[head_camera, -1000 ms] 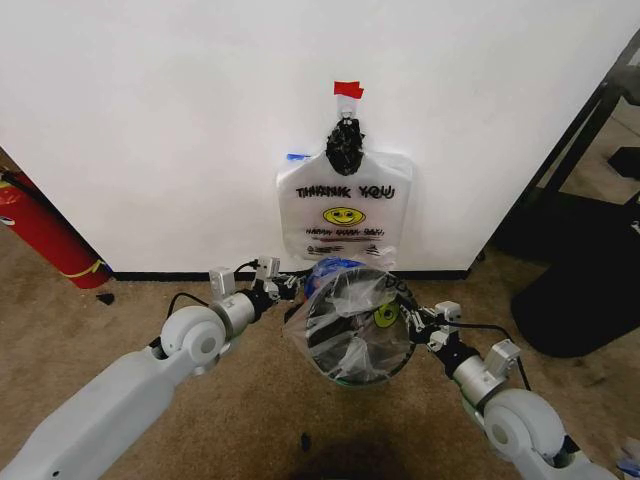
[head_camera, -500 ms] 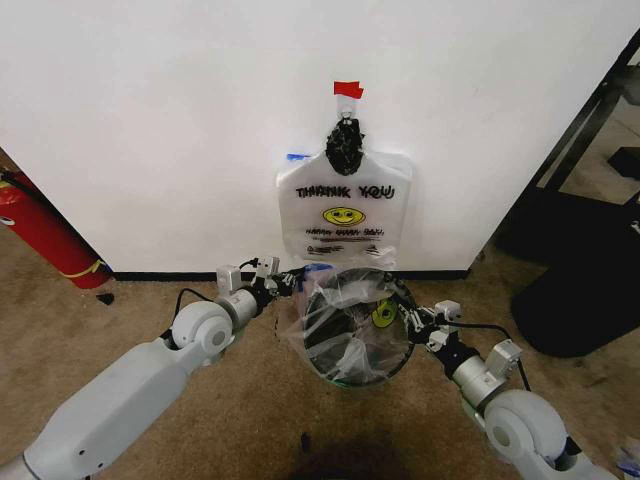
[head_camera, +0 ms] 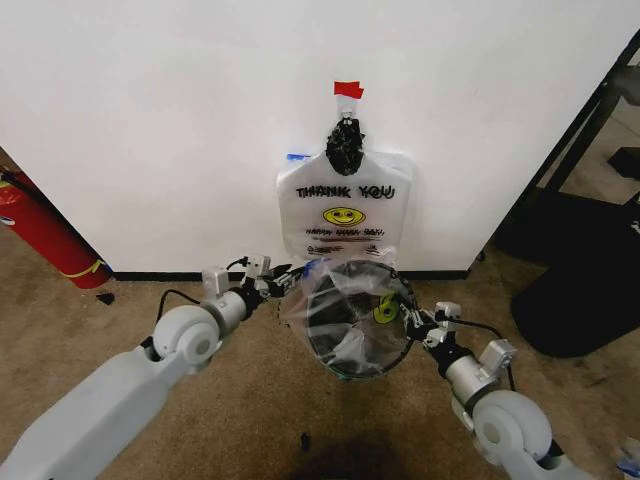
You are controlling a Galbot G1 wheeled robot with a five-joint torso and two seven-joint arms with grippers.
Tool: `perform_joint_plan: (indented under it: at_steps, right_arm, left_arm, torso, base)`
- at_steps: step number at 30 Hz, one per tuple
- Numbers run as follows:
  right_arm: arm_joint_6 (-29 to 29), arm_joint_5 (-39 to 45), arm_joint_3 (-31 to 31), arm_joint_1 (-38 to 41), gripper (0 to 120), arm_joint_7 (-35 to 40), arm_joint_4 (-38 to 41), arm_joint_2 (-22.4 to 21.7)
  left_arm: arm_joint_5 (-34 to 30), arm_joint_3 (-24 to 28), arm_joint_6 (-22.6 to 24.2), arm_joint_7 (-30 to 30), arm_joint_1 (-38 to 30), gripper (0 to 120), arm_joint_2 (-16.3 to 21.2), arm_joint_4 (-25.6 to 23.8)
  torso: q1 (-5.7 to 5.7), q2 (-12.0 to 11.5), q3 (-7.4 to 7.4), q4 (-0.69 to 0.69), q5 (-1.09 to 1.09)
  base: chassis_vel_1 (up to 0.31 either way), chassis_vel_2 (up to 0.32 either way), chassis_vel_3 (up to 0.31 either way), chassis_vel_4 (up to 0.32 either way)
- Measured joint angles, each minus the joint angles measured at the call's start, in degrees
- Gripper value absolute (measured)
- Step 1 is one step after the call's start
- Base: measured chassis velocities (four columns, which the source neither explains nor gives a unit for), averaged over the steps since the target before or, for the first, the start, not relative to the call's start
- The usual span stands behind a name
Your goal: Pick up the garbage bag from the wall and place it over the trash bin.
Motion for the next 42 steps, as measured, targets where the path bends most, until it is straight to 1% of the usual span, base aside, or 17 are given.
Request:
perform_joint_plan:
  at_steps: [2, 4, 5, 6, 7, 8, 9, 11, 12, 14, 18, 22, 28, 31, 37, 39, 42]
  right_arm:
    - [-1.26, 2.87, 0.23, -0.02, 0, 2.95, 0.65, 1.46]
    - [-2.49, 5.74, 0.80, 0.03, 0, 6.80, 1.18, 3.31]
    - [-3.15, 7.69, 1.41, 0.08, 0, 9.83, 1.50, 4.60]
    - [-3.15, 7.69, 1.41, 0.08, 0, 9.83, 1.50, 4.60]
    - [-3.68, 9.51, 2.11, 0.08, 0, 12.52, 1.76, 5.76]
    - [-4.02, 10.84, 2.91, 0.04, 0, 14.49, 1.92, 6.79]
    - [-4.57, 12.62, 4.30, 0.02, 0, 17.17, 2.06, 8.49]
    - [-5.79, 15.52, 6.53, 0.67, 0, 21.15, 2.11, 11.27]
    - [-5.79, 15.52, 6.53, 0.67, 0, 21.15, 2.11, 11.27]
    - [-6.73, 17.62, 8.16, 1.54, 0, 23.73, 2.14, 13.67]
    - [-7.21, 20.79, 9.78, 2.62, 0, 25.82, 2.55, 16.03]
    - [-7.28, 22.09, 10.02, 3.03, 0, 26.91, 2.93, 15.93]
    - [-8.94, 24.80, 11.09, 3.04, 0, 27.83, 3.51, 14.50]
    - [-9.30, 24.84, 11.08, 2.77, 0, 27.88, 3.78, 13.61]
    - [-9.60, 24.38, 11.05, 2.57, 0, 27.70, 4.03, 13.09]
    - [-9.71, 24.41, 11.05, 2.90, 0, 27.64, 4.21, 13.21]
    - [-9.83, 24.42, 11.05, 3.16, 0, 27.63, 4.37, 13.28]
  left_arm:
    - [-0.02, -1.99, -2.08, -3.14, 1.86, 67, -0.27, -1.44]
    - [-1.20, -3.23, -6.59, -7.19, 3.68, 73, -1.22, -2.47]
    - [-3.36, -3.58, -11.02, -9.34, 4.91, 79, -2.26, -2.84]
    - [-3.36, -3.58, -11.02, -9.34, 4.91, 79, -2.26, -2.84]
    - [-5.41, -3.63, -14.44, -10.10, 5.75, 84, -3.13, -2.98]
    - [-7.03, -3.63, -16.52, -10.39, 6.33, 87, -3.89, -3.11]
    - [-9.31, -3.64, -18.80, -10.51, 7.47, 91, -4.80, -3.58]
    - [-11.79, -3.95, -20.67, -10.20, 11.08, 98, -5.75, -5.25]
    - [-11.79, -3.95, -20.67, -10.20, 11.08, 98, -5.75, -5.25]
    - [-11.98, -4.13, -21.23, -9.29, 15.69, 100, -6.19, -7.07]
    - [-7.99, -3.05, -21.30, -6.01, 23.00, 100, -6.42, -9.24]
    - [-6.47, -2.08, -20.94, -3.78, 24.42, 100, -6.14, -9.25]
    - [-6.88, 1.23, -19.17, -0.13, 23.87, 100, -4.70, -8.63]
    - [-5.39, 3.62, -18.05, 2.03, 22.72, 100, -4.75, -7.46]
    - [-3.02, 6.33, -16.63, 2.73, 20.00, 97, -5.64, -5.98]
    - [-0.79, 7.54, -16.62, 3.18, 19.11, 95, -5.71, -4.77]
    - [-0.21, 8.09, -16.62, 3.28, 18.81, 95, -5.75, -4.39]
  torso:
    - [0.00, 0.00, 0.00, 0.02, 0.00]
    - [0.00, 0.00, 0.00, 0.02, 0.01]
    - [0.00, 0.00, 0.00, 0.02, 0.01]
    - [0.00, 0.00, 0.00, 0.02, 0.01]
    - [0.00, 0.00, 0.00, 0.02, 0.00]
    - [0.00, 0.00, 0.00, 0.02, -0.01]
    - [0.00, 0.00, 0.00, -0.03, 0.00]
    - [0.00, 0.00, 0.00, -0.04, 0.00]
    - [0.00, 0.00, 0.00, -0.04, 0.00]
    - [0.00, 0.00, 0.00, 0.02, 0.01]
    - [-0.01, 0.00, -0.01, 0.04, 0.01]
    - [-0.01, 0.00, -0.01, 0.01, 0.01]
    - [-0.01, 0.00, -0.01, 0.00, 0.01]
    - [-0.01, 0.00, 0.00, 0.00, 0.01]
    - [0.00, 0.00, 0.00, 0.00, 0.01]
    - [0.00, 0.00, 0.00, 0.00, 0.01]
    - [0.00, 0.00, 0.00, 0.02, 0.01]
  base:
    - [0.000, 0.000, 0.000, 0.000]
    - [0.000, 0.000, 0.000, 0.000]
    - [0.000, 0.000, 0.000, 0.000]
    - [0.000, 0.000, 0.000, 0.000]
    - [0.000, 0.000, 0.000, 0.000]
    - [0.000, 0.000, 0.000, 0.000]
    - [0.000, 0.000, 0.000, 0.000]
    - [0.000, 0.000, 0.000, 0.000]
    - [0.000, 0.000, 0.000, 0.000]
    - [0.000, 0.000, 0.000, 0.000]
    - [0.000, 0.000, 0.000, 0.000]
    - [0.000, 0.000, 0.000, 0.000]
    - [0.000, 0.000, 0.000, 0.000]
    - [0.000, 0.000, 0.000, 0.000]
    - [0.000, 0.000, 0.000, 0.000]
    - [0.000, 0.000, 0.000, 0.000]
    - [0.000, 0.000, 0.000, 0.000]
